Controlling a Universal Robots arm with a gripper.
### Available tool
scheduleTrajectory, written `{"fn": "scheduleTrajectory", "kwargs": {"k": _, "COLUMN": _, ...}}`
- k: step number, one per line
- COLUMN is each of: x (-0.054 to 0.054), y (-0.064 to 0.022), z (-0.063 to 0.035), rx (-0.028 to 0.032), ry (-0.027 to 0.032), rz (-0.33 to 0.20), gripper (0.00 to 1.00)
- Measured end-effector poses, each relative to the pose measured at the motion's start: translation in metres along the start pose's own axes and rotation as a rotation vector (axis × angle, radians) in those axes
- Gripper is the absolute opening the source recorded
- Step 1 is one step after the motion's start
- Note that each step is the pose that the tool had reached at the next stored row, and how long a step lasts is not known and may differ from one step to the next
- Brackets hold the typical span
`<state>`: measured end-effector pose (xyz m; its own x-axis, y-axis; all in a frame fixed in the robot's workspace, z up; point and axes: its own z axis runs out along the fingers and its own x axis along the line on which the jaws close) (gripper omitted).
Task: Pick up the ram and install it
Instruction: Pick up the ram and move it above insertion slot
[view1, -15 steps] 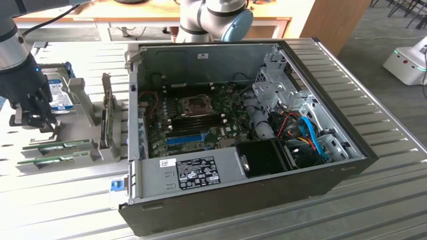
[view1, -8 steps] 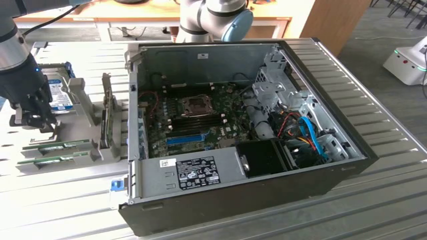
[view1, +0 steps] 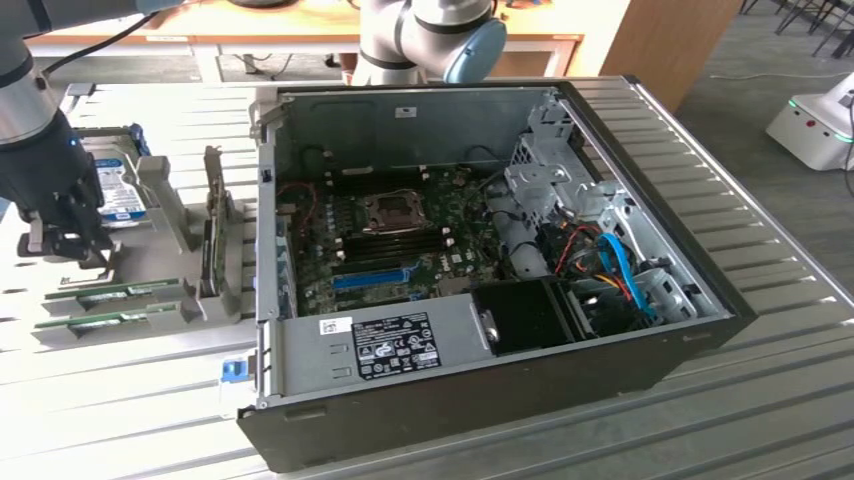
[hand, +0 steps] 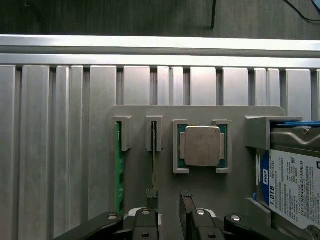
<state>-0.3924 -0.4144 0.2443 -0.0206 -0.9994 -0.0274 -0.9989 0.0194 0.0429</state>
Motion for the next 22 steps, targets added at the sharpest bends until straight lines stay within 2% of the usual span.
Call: {"fn": "scheduleTrajectory", "kwargs": {"k": 22, "x": 0.025, "y": -0.0005, "z": -0.0007, "rx": 0.0000, "ry": 0.0000, "rz": 0.000, "gripper": 0.31}}
